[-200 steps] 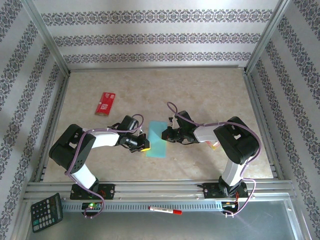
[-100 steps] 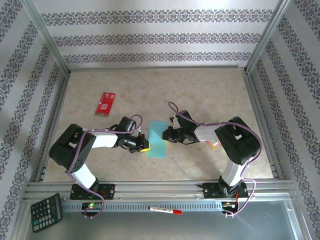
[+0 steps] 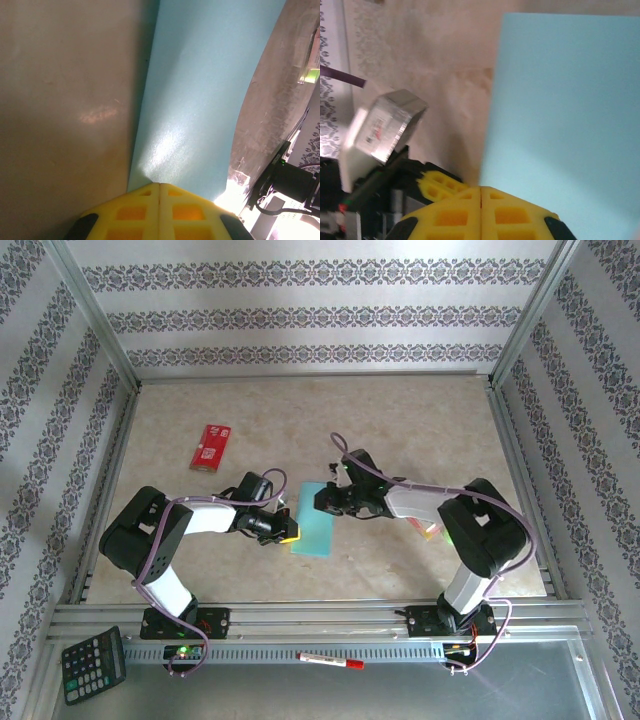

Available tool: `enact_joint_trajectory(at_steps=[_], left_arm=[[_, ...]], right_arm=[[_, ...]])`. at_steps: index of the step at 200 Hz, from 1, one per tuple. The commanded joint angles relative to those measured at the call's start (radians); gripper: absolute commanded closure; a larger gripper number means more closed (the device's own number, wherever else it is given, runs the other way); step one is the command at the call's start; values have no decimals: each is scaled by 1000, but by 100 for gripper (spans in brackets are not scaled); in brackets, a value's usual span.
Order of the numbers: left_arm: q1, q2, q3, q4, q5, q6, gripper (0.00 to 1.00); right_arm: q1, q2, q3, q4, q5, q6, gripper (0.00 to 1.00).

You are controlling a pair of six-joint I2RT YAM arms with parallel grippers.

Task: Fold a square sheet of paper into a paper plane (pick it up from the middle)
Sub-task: First fold in half a square sheet of paper at the center of the table.

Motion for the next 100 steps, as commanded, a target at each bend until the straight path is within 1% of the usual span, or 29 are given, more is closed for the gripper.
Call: enact_joint_trajectory(at_steps=[1, 11, 64, 100], left_arm=[[11, 56, -38, -193, -117, 27, 100], [12, 57, -37, -192, -118, 27, 100], [12, 59, -35, -196, -119, 29, 100], [12, 63, -42, -200, -125, 37, 100]], right_arm=[[32, 73, 56, 48, -21, 54, 98], [45, 103, 80, 50, -22, 64, 100], [96, 219, 157, 42, -16, 83, 100], [97, 266, 186, -10, 28, 61, 100]])
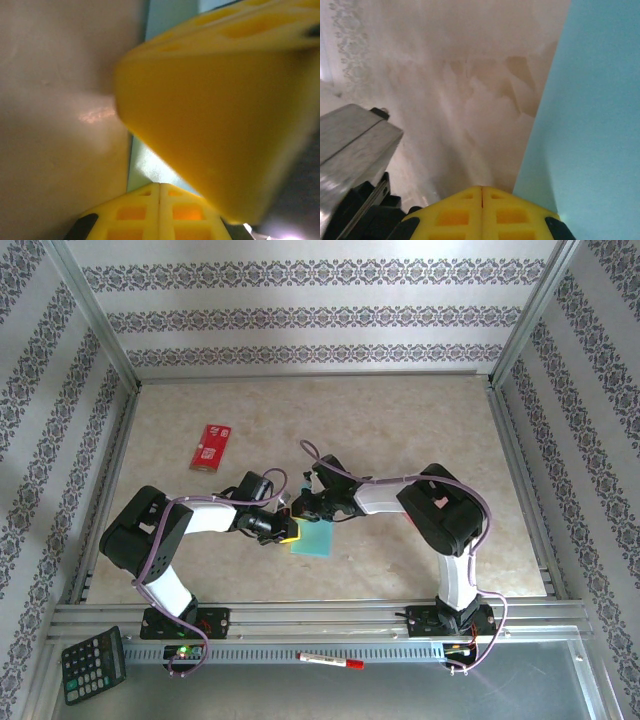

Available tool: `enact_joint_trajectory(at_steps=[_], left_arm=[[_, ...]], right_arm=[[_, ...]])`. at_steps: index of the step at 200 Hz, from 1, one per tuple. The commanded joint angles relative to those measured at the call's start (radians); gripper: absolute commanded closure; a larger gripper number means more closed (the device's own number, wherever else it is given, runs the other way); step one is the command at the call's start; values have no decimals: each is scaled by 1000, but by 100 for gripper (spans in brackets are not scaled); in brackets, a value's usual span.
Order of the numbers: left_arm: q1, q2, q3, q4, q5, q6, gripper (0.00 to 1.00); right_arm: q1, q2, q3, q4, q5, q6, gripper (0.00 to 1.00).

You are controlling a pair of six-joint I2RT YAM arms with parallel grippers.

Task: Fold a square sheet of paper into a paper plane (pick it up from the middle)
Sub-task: First fold in half a square sheet of paper at the center of the table.

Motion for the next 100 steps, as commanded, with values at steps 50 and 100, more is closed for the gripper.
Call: enact_joint_trajectory(at_steps=[50, 100], left_arm=[[11, 97, -42, -262, -159, 91, 100], [12, 101, -44, -284, -171, 107, 100]], right_arm=[[-26, 63, 82, -74, 92, -21, 100], [-66, 92, 134, -95, 120, -25, 100]])
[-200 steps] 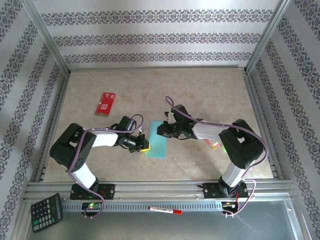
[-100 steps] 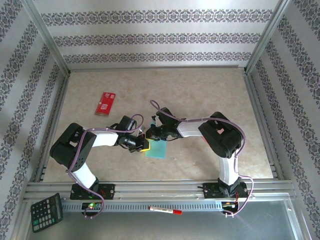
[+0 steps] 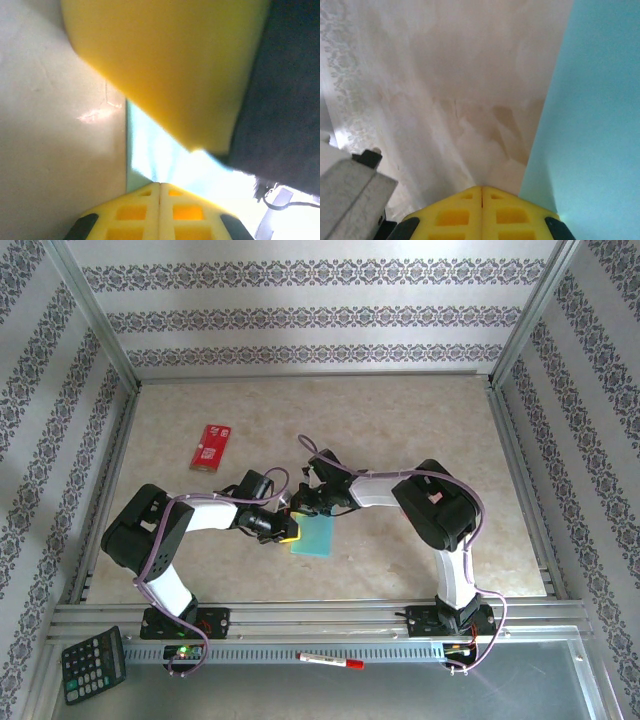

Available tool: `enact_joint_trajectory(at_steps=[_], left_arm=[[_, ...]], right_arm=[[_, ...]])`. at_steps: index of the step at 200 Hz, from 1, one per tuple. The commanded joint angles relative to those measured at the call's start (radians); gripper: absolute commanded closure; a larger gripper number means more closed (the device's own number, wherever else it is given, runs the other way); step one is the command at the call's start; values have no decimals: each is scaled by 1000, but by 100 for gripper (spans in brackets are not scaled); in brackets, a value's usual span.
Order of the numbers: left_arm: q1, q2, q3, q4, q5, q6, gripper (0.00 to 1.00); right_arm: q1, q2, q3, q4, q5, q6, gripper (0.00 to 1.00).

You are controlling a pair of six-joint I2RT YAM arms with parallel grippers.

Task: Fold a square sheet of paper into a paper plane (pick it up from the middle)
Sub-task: First fold in half a square sheet of paper at the center of the table.

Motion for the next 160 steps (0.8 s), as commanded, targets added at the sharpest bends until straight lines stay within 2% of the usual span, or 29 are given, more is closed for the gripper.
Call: enact_joint_trajectory(at_steps=[1, 160], left_arm=[[10, 85, -64, -237, -180, 42, 100], [10, 79, -69, -244, -177, 51, 100]], right_arm=[[-42, 40, 41, -19, 97, -22, 100], [-168, 188, 248, -134, 116, -67, 100]])
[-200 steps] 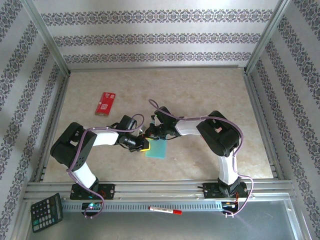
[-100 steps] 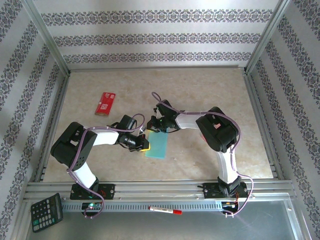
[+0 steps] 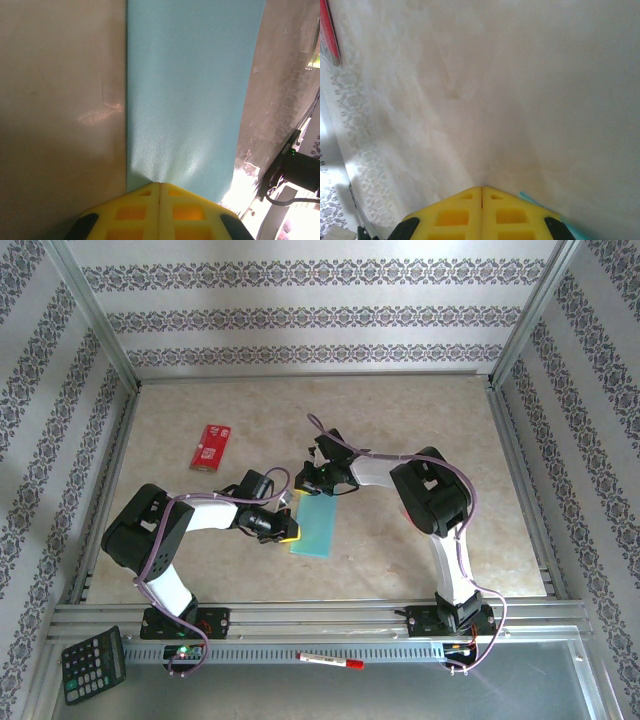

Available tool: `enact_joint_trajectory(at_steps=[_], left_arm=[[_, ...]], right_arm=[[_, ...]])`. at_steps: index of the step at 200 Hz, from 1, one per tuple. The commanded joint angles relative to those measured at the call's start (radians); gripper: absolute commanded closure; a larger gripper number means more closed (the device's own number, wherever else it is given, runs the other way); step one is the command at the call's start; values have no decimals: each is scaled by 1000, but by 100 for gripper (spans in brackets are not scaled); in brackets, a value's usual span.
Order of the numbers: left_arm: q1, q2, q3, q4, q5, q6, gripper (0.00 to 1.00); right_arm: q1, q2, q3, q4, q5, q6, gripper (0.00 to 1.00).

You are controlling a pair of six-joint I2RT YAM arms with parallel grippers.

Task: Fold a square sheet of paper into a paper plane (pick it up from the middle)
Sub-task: First fold in half a square sheet of paper at the center of the table.

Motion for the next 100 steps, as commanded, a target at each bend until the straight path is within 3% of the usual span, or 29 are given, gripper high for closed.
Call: enact_joint_trajectory(at_steps=[1, 54, 100], left_arm=[[10, 78, -69, -239, -177, 30, 100], [9, 74, -68, -234, -179, 24, 100], [9, 66, -64, -234, -182, 17, 100]], right_arm=[[-58, 68, 43, -21, 145, -32, 100], [-110, 93, 148, -55, 92, -55, 100], [-138, -23, 137, -86, 9, -106, 100]])
